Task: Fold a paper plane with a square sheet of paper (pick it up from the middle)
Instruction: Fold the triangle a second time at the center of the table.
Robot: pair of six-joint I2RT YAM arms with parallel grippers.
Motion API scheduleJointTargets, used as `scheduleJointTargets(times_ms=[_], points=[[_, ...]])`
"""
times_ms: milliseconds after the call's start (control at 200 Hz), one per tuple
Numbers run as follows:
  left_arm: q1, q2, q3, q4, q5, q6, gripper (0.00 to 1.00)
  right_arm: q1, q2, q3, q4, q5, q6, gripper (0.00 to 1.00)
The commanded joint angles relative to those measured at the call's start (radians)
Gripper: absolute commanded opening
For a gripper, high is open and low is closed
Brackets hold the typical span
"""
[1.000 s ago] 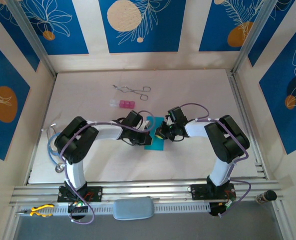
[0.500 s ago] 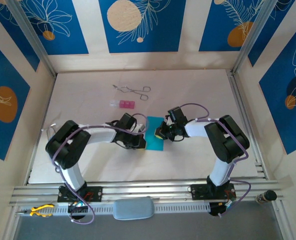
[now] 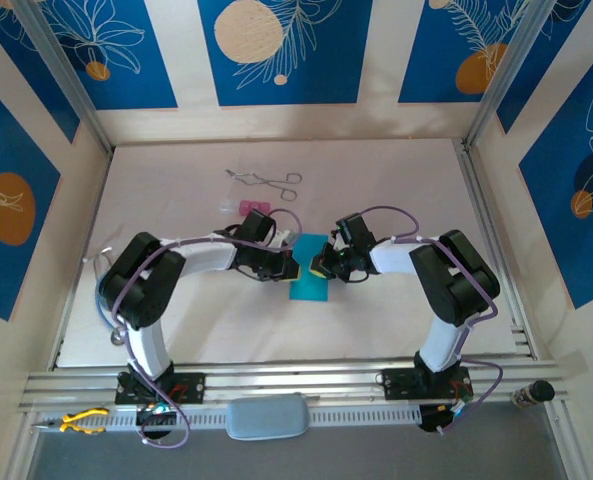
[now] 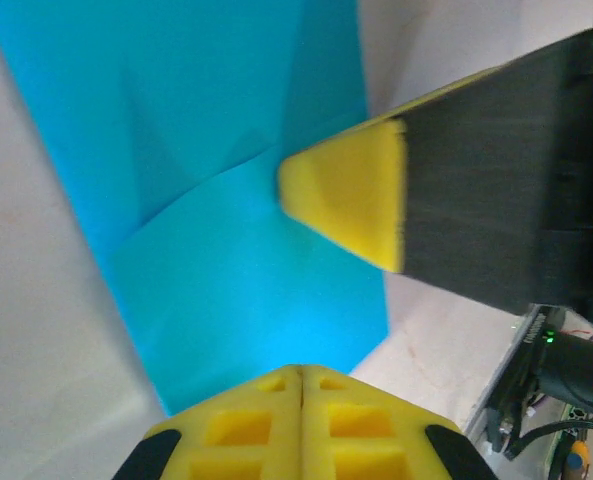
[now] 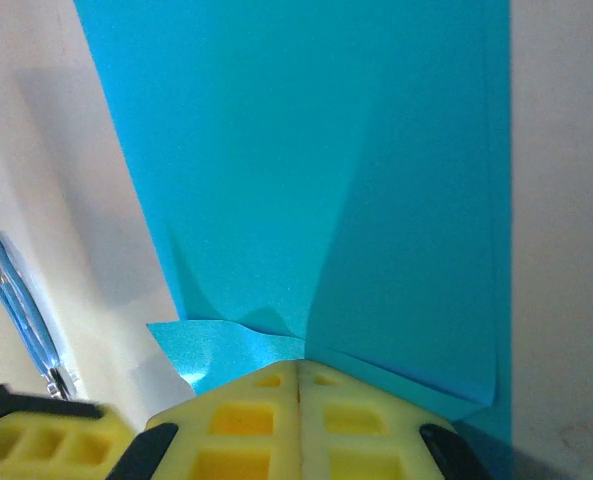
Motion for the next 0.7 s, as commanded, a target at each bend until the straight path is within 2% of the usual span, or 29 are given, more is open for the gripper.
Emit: scheduleJointTargets(times_ms=[0, 190, 430, 695], points=[[0.005, 0.032, 0.017, -0.029, 0.017, 0.043, 0.01, -0.008, 0.04, -0.006, -0.097, 0.045, -0.02, 0.0], [0.005, 0.052, -0.029, -0.044, -0.029, 0.068, 0.0, -0.008, 0.032, -0.004, -0.095, 0.037, -0.025, 0.0], [0.001, 0.058, -0.089, -0.042, -0.08, 0.071, 0.0, -0.007, -0.042, 0.063, -0.157, -0.016, -0.102, 0.0], [0.0, 0.069, -0.079, -0.042, -0.084, 0.065, 0.0, 0.065, -0.069, 0.032, -0.145, -0.035, -0.085, 0.0]])
